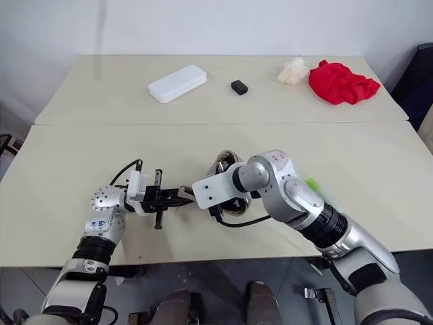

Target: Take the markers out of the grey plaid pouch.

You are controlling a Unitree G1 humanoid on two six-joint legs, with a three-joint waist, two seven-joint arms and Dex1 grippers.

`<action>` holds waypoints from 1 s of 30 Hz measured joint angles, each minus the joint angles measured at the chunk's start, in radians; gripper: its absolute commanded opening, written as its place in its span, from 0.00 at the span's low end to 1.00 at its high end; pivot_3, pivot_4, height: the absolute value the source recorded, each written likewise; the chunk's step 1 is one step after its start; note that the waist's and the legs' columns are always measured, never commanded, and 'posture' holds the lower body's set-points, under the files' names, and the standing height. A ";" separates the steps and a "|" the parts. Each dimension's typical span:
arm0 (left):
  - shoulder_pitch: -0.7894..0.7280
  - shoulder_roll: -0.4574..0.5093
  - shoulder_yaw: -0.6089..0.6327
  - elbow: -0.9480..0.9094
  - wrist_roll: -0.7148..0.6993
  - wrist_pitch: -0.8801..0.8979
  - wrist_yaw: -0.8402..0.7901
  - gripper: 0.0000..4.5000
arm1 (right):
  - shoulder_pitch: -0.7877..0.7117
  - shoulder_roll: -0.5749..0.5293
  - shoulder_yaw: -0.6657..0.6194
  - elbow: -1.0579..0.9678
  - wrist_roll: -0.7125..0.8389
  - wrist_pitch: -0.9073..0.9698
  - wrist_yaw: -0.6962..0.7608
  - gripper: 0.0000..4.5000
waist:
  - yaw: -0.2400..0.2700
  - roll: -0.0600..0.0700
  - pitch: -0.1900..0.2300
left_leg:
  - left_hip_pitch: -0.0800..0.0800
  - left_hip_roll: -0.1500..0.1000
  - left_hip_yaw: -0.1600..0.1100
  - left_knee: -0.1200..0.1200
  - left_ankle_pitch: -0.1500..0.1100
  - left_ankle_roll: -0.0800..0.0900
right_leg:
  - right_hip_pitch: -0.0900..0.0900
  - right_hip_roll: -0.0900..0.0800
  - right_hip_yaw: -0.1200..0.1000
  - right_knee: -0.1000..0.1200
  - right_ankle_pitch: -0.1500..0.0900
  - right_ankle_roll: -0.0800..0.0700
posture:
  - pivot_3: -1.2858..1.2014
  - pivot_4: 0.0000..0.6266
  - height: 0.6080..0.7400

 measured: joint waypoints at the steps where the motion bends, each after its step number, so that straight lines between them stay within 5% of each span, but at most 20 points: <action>1: 0.000 0.000 0.000 0.000 0.000 0.001 -0.001 0.00 | -0.001 -0.001 -0.001 0.002 0.002 -0.009 0.007 0.91 | 0.000 0.000 0.000 | 0.000 0.000 0.000 0.000 0.000 0.000 | 0.000 0.000 0.000 0.000 0.000 0.000 | 0.52 0.24 1.00; 11: 0.000 -0.005 -0.020 -0.003 0.003 0.004 -0.001 0.00 | 0.005 -0.067 -0.003 0.014 -0.041 -0.011 0.062 0.91 | 0.002 0.000 0.000 | 0.000 0.000 0.000 0.001 0.000 0.000 | 0.001 0.000 0.000 0.000 0.000 0.000 | 0.52 0.24 1.00; 25: 0.007 0.003 -0.004 -0.015 0.003 0.019 0.028 0.00 | -0.012 0.010 -0.003 0.102 -0.086 0.017 0.012 0.91 | 0.000 0.000 0.000 | 0.001 0.000 0.000 0.001 0.000 0.000 | 0.001 0.000 0.000 0.001 0.000 0.000 | 0.52 0.24 1.00; 30: 0.007 0.001 -0.007 -0.016 0.003 0.026 0.025 0.00 | 0.014 0.010 -0.016 0.103 -0.087 0.034 0.014 0.63 | 0.000 0.000 0.000 | 0.001 0.000 0.000 0.001 0.000 0.000 | 0.001 0.000 0.000 0.001 0.000 0.000 | 0.52 0.24 1.00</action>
